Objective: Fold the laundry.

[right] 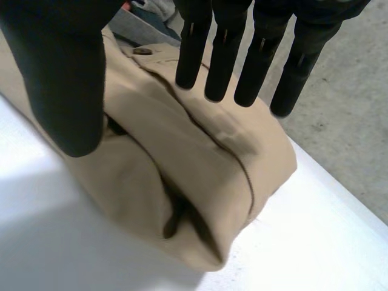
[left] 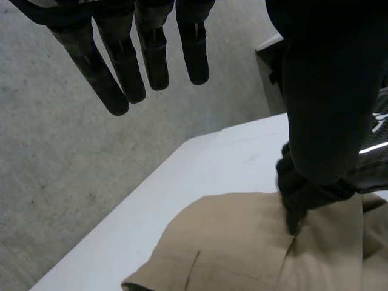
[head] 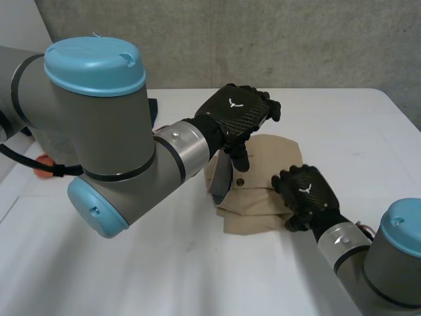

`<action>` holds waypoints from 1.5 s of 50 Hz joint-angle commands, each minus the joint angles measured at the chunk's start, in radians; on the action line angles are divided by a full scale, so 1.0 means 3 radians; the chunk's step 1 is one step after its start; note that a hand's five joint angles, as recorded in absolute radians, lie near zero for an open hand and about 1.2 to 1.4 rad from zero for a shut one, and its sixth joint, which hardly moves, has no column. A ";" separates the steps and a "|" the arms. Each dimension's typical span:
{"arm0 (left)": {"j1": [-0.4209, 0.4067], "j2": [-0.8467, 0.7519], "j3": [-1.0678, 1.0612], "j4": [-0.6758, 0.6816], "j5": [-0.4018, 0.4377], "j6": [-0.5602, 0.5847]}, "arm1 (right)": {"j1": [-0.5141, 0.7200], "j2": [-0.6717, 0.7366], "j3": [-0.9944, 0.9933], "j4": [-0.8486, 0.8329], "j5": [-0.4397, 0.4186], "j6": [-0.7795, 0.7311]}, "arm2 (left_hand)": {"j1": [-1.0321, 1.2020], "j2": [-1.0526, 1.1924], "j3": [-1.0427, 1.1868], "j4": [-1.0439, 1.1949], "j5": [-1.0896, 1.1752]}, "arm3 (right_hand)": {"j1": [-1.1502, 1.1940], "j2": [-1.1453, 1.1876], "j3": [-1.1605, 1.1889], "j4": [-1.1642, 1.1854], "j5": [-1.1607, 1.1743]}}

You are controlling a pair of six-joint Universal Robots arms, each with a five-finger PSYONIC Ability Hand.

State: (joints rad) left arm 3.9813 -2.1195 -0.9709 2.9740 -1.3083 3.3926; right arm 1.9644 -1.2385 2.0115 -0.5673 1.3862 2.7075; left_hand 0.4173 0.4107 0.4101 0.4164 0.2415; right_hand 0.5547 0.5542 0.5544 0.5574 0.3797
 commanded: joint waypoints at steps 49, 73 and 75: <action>0.0264 0.0377 -0.0282 0.0027 0.0076 -0.0330 | -0.0571 0.0759 -0.1228 0.1359 -0.0198 0.1299 | 0.0221 0.0243 0.0245 0.0224 0.0225 | 0.0449 0.0451 0.0450 0.0440 0.0451; 0.0284 0.0525 -0.0425 0.0180 0.0086 -0.0376 | -0.0907 0.1964 -0.3598 0.0965 0.0456 0.1631 | 0.0191 0.0214 0.0215 0.0194 0.0196 | 0.2805 0.2807 0.2806 0.2796 0.2807; 0.0289 0.0525 -0.0420 0.0190 0.0086 -0.0382 | -0.0984 0.2149 -0.3942 0.1057 0.0579 0.1631 | 0.0182 0.0204 0.0206 0.0185 0.0186 | 0.2805 0.2807 0.2806 0.2796 0.2807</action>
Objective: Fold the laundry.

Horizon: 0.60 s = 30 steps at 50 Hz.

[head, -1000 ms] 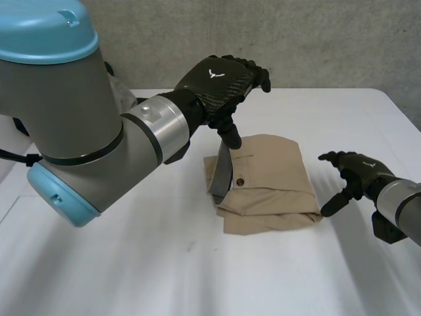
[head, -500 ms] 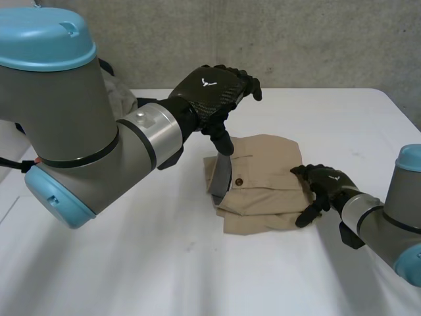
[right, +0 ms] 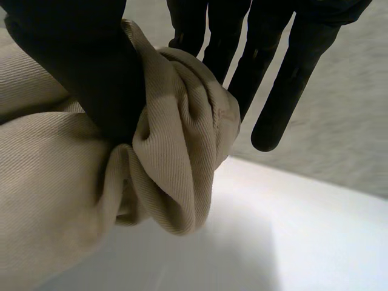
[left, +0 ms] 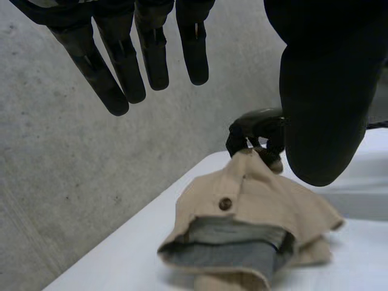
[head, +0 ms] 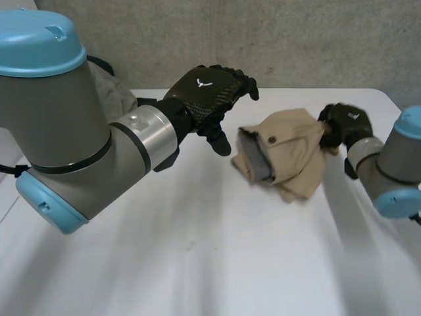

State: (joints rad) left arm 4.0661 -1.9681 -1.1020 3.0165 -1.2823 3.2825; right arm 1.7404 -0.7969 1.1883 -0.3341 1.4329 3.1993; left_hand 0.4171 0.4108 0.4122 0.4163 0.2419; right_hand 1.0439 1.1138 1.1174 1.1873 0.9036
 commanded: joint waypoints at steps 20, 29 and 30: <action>-0.0034 -0.0107 0.0043 0.0075 0.0005 -0.0035 | -0.1097 0.1920 -0.3220 0.0848 0.0373 -0.0336 | 0.0182 0.0203 0.0199 0.0185 0.0184 | 0.1175 0.0941 0.0930 0.0697 0.1060; -0.0095 -0.0159 0.0074 0.0075 0.0000 -0.0035 | -0.1342 0.1925 -0.3209 0.0899 0.0317 -0.0718 | 0.0182 0.0203 0.0199 0.0185 0.0184 | -0.2898 -0.3131 -0.3143 -0.3376 -0.3012; -0.0101 -0.0159 0.0069 0.0075 0.0000 -0.0035 | -0.1363 0.1925 -0.3214 0.0899 0.0311 -0.0770 | 0.0172 0.0194 0.0189 0.0175 0.0175 | -0.2898 -0.3131 -0.3143 -0.3376 -0.3012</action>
State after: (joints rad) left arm 4.0437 -2.0121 -1.0807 3.0388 -1.2821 3.2719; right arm 1.3700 -0.2160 0.2245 -0.0690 1.5341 3.0486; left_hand 0.4149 0.4107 0.4121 0.4154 0.2412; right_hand 0.2945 0.2938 0.3101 0.3284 0.1286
